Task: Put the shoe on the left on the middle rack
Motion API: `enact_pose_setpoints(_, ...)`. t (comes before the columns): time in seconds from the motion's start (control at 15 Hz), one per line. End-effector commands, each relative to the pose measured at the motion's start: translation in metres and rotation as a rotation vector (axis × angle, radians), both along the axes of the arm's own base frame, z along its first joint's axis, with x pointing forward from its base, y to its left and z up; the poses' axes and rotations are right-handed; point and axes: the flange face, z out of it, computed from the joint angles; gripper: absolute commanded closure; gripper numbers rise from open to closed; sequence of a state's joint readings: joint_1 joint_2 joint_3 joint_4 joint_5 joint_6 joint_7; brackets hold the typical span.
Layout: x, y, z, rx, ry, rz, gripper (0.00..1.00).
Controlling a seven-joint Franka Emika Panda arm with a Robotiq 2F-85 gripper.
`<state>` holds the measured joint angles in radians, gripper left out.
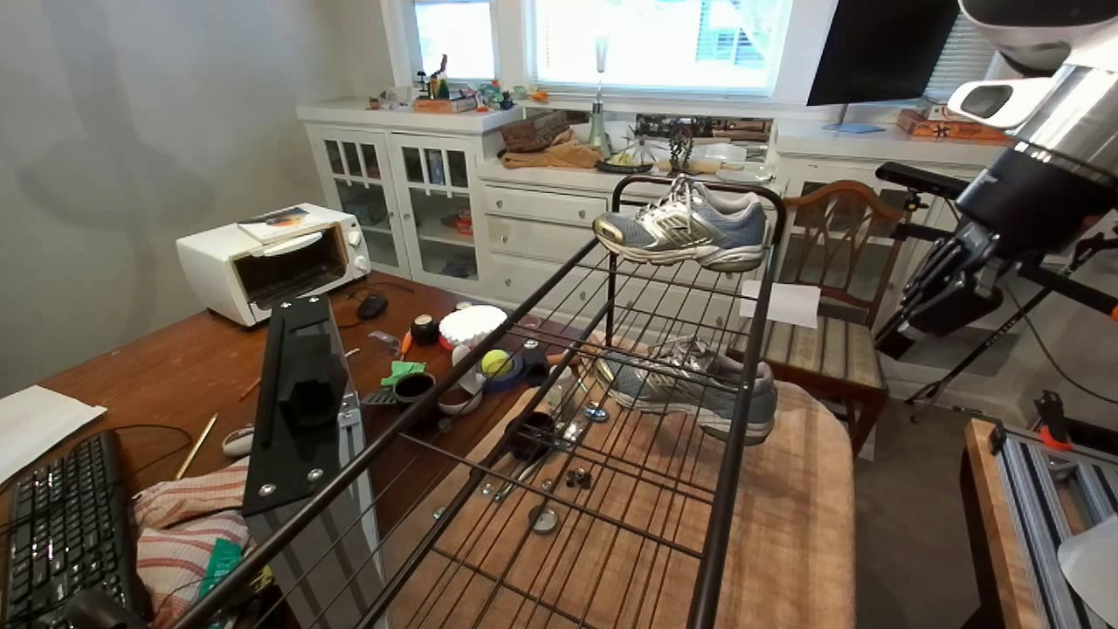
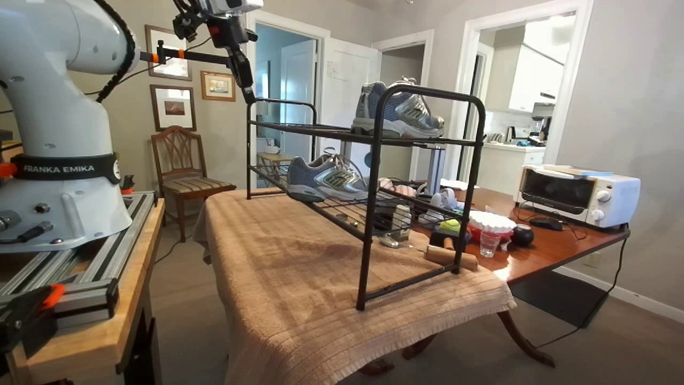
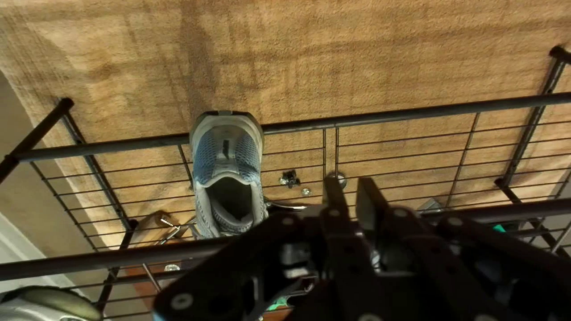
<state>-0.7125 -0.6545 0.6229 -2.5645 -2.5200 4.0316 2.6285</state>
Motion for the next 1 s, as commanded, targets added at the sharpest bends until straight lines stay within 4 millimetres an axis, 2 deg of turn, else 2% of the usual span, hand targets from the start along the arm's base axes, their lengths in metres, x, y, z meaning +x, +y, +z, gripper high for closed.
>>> enact_pose_setpoints(0.0, -0.009, 0.005, 0.021, -0.052, -0.011, -0.055, 0.53)
enact_pose_setpoints(0.47, -0.005, -0.007, 0.038, -0.071, -0.052, -0.119, 0.01)
enact_pose_setpoints(0.73, -0.002, -0.015, 0.04, -0.087, -0.077, -0.16, 0.0)
enact_pose_setpoints(0.8, 0.003, -0.015, 0.034, -0.05, -0.063, -0.108, 0.0)
enact_pose_setpoints(0.93, 0.003, -0.018, 0.035, -0.058, -0.07, -0.121, 0.0)
